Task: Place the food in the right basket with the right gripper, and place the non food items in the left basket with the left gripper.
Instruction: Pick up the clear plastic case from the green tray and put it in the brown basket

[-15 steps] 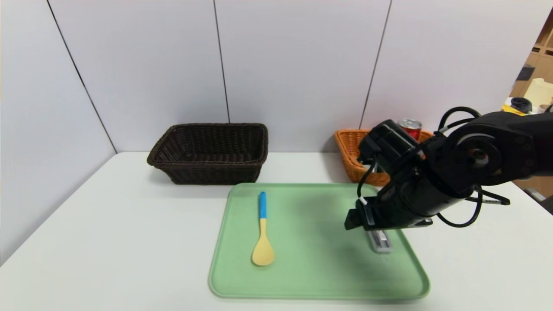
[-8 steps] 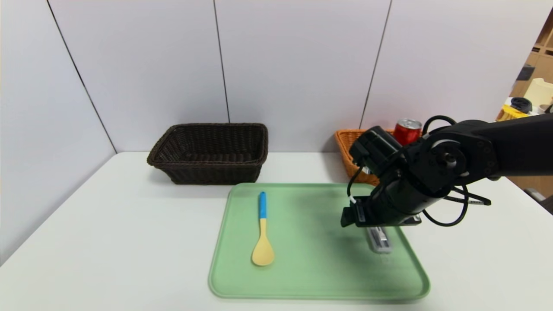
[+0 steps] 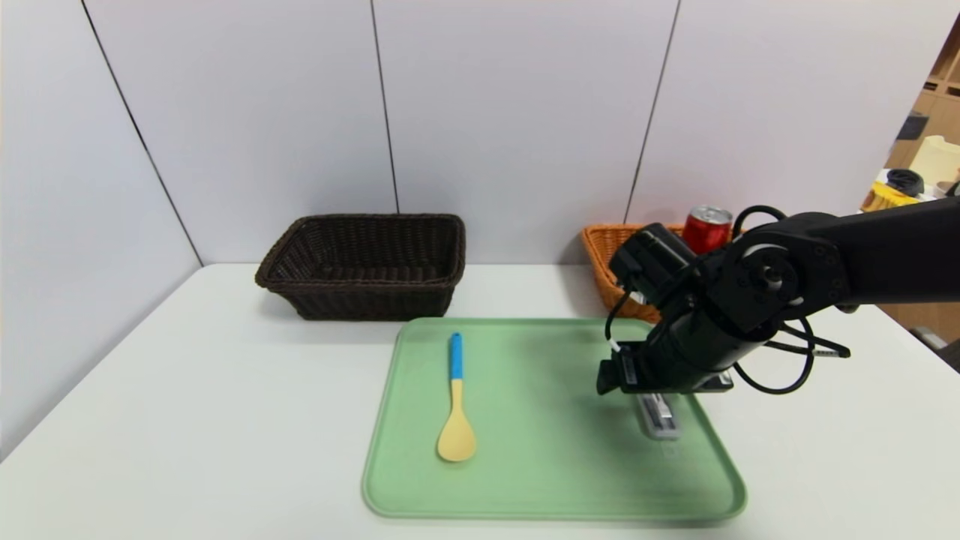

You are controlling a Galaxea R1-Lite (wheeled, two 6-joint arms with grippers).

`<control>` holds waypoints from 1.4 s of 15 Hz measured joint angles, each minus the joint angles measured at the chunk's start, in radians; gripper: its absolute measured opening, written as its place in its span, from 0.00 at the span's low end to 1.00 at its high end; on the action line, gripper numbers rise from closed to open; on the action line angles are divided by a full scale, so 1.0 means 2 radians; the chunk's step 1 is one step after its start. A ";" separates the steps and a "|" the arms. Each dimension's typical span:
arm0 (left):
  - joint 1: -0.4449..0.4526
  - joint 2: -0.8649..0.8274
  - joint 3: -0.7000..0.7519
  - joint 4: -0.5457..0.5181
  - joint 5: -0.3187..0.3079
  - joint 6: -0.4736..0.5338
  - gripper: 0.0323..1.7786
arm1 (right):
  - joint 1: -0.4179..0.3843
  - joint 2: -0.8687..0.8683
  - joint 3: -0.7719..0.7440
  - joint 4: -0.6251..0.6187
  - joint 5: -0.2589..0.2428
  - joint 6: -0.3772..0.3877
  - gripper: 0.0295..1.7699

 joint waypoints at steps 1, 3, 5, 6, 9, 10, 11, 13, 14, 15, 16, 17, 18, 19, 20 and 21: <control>0.000 0.000 0.000 0.000 0.000 0.000 0.95 | 0.000 0.001 0.000 0.000 0.001 0.000 0.96; 0.000 0.000 0.000 0.000 0.000 0.000 0.95 | -0.001 0.002 0.000 -0.004 0.002 0.001 0.96; 0.000 0.000 0.000 0.000 0.000 0.000 0.95 | -0.001 0.003 -0.001 -0.012 0.002 0.001 0.96; 0.000 0.000 0.000 0.000 0.000 0.000 0.95 | -0.001 0.004 -0.001 -0.015 0.003 0.001 0.96; 0.000 0.000 0.000 0.000 0.000 0.000 0.95 | -0.001 0.006 0.000 -0.016 0.004 0.001 0.96; 0.000 0.000 0.000 0.000 0.000 0.000 0.95 | -0.001 0.006 0.000 -0.016 0.005 0.001 0.96; 0.000 0.000 0.000 0.000 0.000 0.000 0.95 | -0.001 0.006 0.000 -0.017 0.006 0.001 0.88; 0.000 0.000 0.000 0.000 0.000 0.000 0.95 | -0.001 0.007 0.000 -0.019 0.006 0.003 0.69; 0.000 0.000 0.000 0.000 0.000 0.000 0.95 | -0.001 0.008 0.000 -0.019 0.005 0.004 0.61; 0.000 0.000 0.000 0.000 0.000 0.000 0.95 | -0.001 0.009 0.000 -0.019 0.005 0.004 0.54; 0.000 0.000 0.000 0.000 0.000 0.000 0.95 | -0.001 0.010 0.000 -0.019 0.005 0.005 0.48; 0.000 0.000 0.000 0.000 0.000 0.000 0.95 | -0.001 0.011 0.000 -0.019 0.005 0.005 0.43; 0.000 0.000 0.000 0.000 0.000 0.000 0.95 | -0.001 0.011 0.001 -0.019 0.005 0.007 0.30; 0.000 0.000 0.000 0.000 0.000 0.000 0.95 | -0.001 0.011 0.001 -0.019 0.005 0.009 0.29; 0.000 0.000 0.000 0.000 0.000 0.000 0.95 | -0.001 0.011 0.002 -0.019 0.005 0.009 0.29; 0.000 0.000 0.000 0.000 0.000 0.000 0.95 | -0.001 0.011 0.003 -0.019 0.005 0.009 0.29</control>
